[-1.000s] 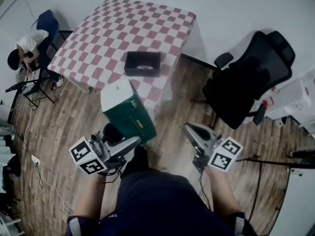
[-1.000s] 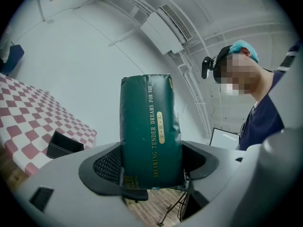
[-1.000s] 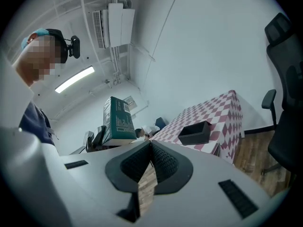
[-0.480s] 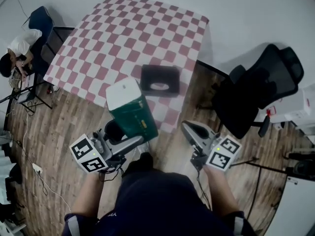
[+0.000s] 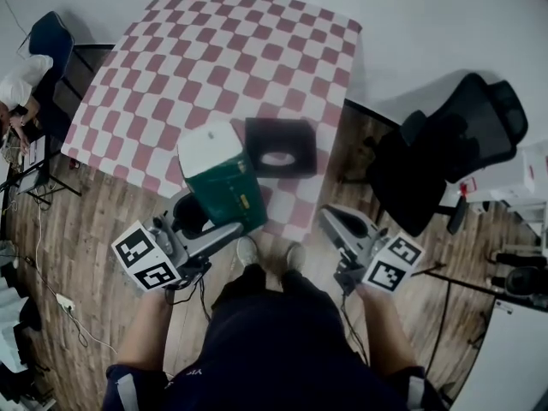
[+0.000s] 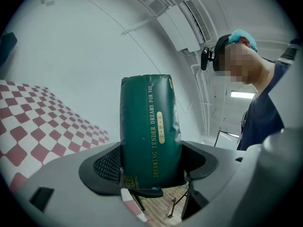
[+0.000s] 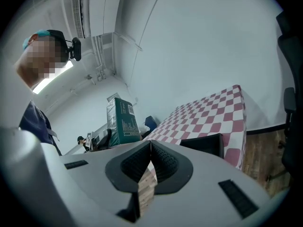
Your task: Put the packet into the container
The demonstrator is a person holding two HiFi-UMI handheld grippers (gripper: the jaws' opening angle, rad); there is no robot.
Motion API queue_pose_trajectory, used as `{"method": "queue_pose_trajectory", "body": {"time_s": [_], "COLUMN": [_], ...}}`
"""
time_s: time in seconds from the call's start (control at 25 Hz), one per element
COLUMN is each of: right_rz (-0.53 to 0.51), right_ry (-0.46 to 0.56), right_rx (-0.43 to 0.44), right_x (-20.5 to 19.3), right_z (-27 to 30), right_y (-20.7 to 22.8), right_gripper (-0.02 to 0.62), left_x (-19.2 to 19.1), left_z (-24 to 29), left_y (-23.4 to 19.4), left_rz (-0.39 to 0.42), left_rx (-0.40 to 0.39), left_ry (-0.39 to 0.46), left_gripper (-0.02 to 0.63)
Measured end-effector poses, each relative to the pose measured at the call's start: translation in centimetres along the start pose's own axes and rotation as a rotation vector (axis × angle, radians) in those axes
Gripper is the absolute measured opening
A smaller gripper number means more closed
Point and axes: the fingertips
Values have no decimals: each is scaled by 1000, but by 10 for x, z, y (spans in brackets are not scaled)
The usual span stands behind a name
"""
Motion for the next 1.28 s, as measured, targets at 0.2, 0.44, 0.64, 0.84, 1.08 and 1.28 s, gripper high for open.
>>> {"method": "queue_pose_trajectory", "body": {"time_s": [0.2, 0.44, 0.64, 0.84, 1.08, 1.28], "right_rz": [15, 31, 47, 87, 123, 159], "right_ry": [1, 0, 6, 11, 9, 1], "right_rx": [5, 46, 46, 38, 27, 11], "right_x": [4, 12, 23, 26, 23, 13], "right_z": [5, 10, 4, -2, -8, -12], "right_y": [24, 57, 94, 127, 156, 172], "right_gripper": [17, 17, 17, 17, 17, 17], "left_x": [3, 10, 10, -7, -42, -74], "left_z": [21, 55, 82, 107, 134, 143], "left_y": [-22, -53, -93, -125, -153, -175], "left_rz": [54, 169, 310, 429, 606, 693], "left_rx": [39, 124, 207, 225, 210, 184], "left_ry": [-50, -136, -296, -503, -785, -990], "left_gripper": [402, 394, 391, 383, 382, 382]}}
Point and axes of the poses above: the fingertips, and each gripper's own axes: z forward along the fingers, y to its right, x out of its top, and after that the axes turned 11 degrees about -z, right-handed
